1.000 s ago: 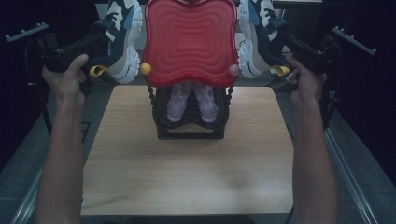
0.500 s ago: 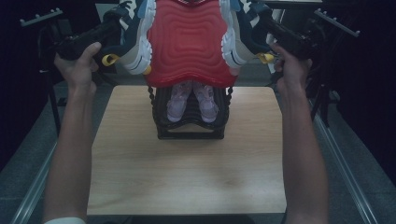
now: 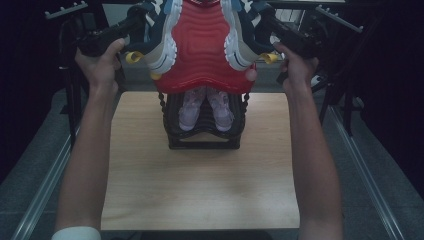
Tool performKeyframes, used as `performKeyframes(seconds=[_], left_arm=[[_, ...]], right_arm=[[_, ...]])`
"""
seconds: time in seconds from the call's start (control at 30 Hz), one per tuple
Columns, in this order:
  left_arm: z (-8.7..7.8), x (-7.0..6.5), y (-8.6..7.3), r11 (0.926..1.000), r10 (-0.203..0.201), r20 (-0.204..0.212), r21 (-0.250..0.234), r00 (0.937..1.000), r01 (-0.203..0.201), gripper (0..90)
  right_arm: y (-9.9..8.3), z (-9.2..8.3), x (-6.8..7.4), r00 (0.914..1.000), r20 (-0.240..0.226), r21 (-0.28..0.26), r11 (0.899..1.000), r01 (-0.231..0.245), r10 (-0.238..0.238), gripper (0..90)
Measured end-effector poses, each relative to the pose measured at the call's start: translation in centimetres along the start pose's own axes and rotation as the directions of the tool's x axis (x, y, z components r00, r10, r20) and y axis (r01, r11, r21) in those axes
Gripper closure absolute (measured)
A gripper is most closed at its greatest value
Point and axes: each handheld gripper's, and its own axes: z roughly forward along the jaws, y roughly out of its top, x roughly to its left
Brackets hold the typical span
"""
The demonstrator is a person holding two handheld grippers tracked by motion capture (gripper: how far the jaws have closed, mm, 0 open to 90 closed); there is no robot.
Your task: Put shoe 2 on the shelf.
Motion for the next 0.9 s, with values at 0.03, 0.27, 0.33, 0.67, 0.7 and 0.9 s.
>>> performKeyframes(seconds=[0.03, 0.27, 0.33, 0.67, 0.7, 0.9], left_arm=[[0.2, 0.0, -0.1, 1.0000, 0.003, -0.002, 0.001, 1.0000, -0.003, 72.5], [0.8, -0.4, 0.0, 0.9999, 0.014, -0.012, -0.005, 0.9998, -0.014, 72.6], [1.0, -0.6, 0.1, 0.9999, 0.017, -0.007, -0.004, 0.9998, -0.017, 72.6], [2.6, -1.0, -0.8, 0.9993, 0.019, -0.007, 0.032, 0.9998, -0.019, 72.6], [2.7, -1.0, -0.9, 0.9992, 0.018, -0.010, 0.035, 0.9998, -0.018, 72.6], [3.4, -1.1, -1.4, 0.9982, 0.030, -0.028, 0.053, 0.9992, -0.029, 72.5]], right_arm=[[-0.2, 0.2, 0.0, 0.9999, 0.009, 0.010, 1.000, 0.005, -0.005, 76.6], [-0.9, 1.5, 0.0, 0.9996, 0.026, 0.032, 0.999, 0.007, -0.008, 76.5], [-1.1, 1.7, 0.1, 0.9997, 0.023, 0.038, 0.999, 0.009, -0.010, 76.5], [-1.8, 2.7, 0.7, 0.9988, 0.034, 0.064, 0.997, 0.032, -0.035, 76.4], [-1.9, 2.8, 0.7, 0.9987, 0.035, 0.067, 0.997, 0.034, -0.036, 76.4], [-2.2, 3.1, 1.0, 0.9965, 0.052, 0.082, 0.995, 0.061, -0.065, 76.2]])
